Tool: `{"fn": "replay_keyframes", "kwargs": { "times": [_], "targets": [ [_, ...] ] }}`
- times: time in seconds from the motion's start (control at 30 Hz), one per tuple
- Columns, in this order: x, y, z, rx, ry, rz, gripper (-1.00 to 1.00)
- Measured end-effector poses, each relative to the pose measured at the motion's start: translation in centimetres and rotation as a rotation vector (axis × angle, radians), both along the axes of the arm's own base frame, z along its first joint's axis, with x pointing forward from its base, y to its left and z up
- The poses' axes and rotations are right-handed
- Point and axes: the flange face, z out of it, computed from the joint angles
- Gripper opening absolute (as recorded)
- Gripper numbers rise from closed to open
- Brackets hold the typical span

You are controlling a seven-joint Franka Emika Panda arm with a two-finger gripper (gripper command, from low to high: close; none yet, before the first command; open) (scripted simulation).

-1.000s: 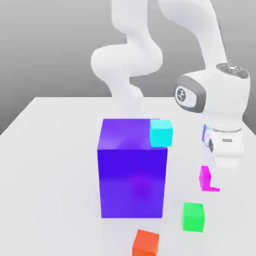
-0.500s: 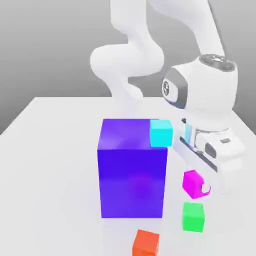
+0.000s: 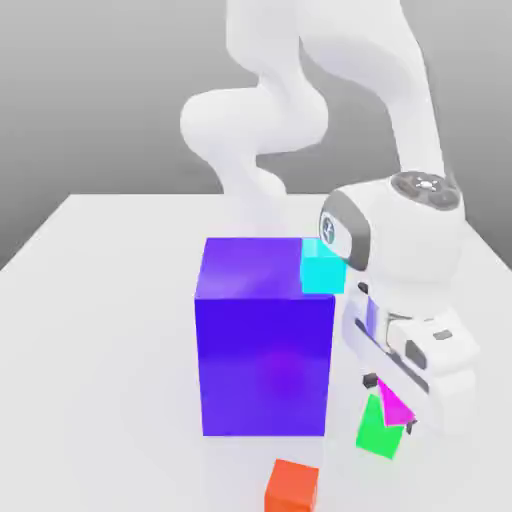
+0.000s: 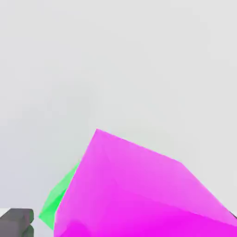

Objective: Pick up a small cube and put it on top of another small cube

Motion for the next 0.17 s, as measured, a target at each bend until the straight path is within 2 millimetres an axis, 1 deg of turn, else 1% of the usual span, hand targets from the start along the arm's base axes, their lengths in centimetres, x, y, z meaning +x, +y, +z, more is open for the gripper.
{"fn": "replay_keyframes", "kwargs": {
  "times": [0.17],
  "targets": [
    [0.0, 0.0, 3.8, -0.001, 0.000, -0.001, 1.00]
  ]
}}
